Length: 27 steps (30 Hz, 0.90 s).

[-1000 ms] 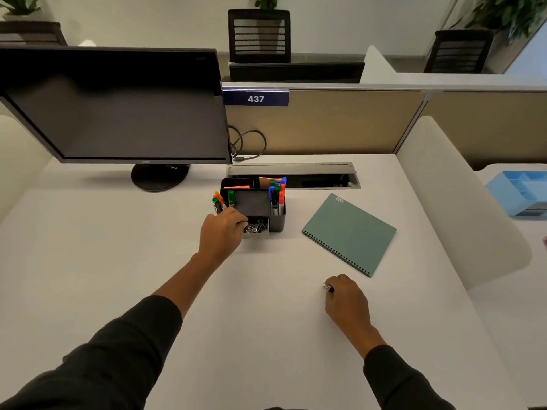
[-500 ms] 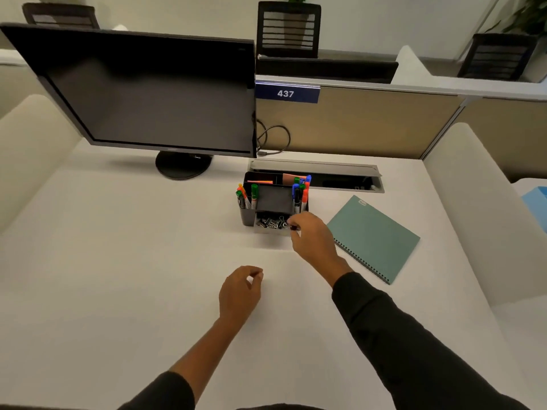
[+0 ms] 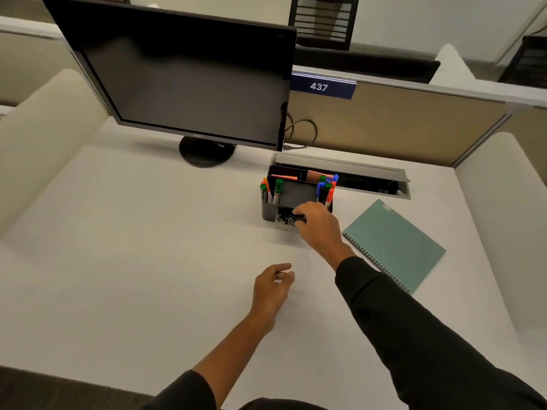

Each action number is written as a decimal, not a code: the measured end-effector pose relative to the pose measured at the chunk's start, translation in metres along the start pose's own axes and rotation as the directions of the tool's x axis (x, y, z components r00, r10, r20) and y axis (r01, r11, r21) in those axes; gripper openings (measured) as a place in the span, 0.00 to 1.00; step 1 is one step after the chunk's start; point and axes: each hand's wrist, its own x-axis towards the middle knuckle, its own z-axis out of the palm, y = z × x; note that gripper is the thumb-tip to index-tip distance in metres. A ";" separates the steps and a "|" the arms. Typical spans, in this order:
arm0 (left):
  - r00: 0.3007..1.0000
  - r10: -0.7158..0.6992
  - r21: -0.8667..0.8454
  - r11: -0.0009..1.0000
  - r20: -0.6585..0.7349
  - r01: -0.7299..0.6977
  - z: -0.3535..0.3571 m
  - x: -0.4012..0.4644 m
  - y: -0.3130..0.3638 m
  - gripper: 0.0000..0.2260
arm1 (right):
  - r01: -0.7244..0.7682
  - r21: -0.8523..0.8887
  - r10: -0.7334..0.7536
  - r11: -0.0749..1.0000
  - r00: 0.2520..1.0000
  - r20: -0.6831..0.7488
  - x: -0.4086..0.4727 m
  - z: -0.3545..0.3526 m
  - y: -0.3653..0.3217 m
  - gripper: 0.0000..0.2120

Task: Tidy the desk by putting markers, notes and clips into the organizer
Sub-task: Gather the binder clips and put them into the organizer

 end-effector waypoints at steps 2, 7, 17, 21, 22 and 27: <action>1.000 -0.023 -0.053 0.998 0.007 0.023 0.006 0.008 0.009 0.06 | -0.009 0.025 0.010 1.000 0.999 -0.036 -0.003 0.000 0.003 0.12; 0.998 -0.061 -0.088 0.994 0.030 0.064 0.019 0.028 0.036 0.14 | -0.072 0.094 0.084 0.993 0.987 -0.133 -0.014 -0.009 0.018 0.12; 0.989 -0.134 -0.070 0.988 0.061 0.138 0.036 0.049 0.060 0.23 | -0.199 0.158 0.224 0.967 0.962 -0.156 -0.058 -0.015 0.052 0.10; 0.991 -0.116 -0.023 0.993 0.069 0.118 0.040 0.052 0.067 0.25 | -0.197 0.132 0.215 0.971 0.968 -0.133 -0.067 -0.015 0.057 0.10; 0.992 -0.108 -0.015 0.994 0.072 0.110 0.041 0.053 0.069 0.26 | -0.205 0.132 0.222 0.970 0.966 -0.134 -0.068 -0.015 0.059 0.10; 0.992 -0.101 0.021 0.995 0.077 0.100 0.044 0.058 0.079 0.30 | -0.223 0.123 0.239 0.967 0.961 -0.138 -0.069 -0.016 0.063 0.10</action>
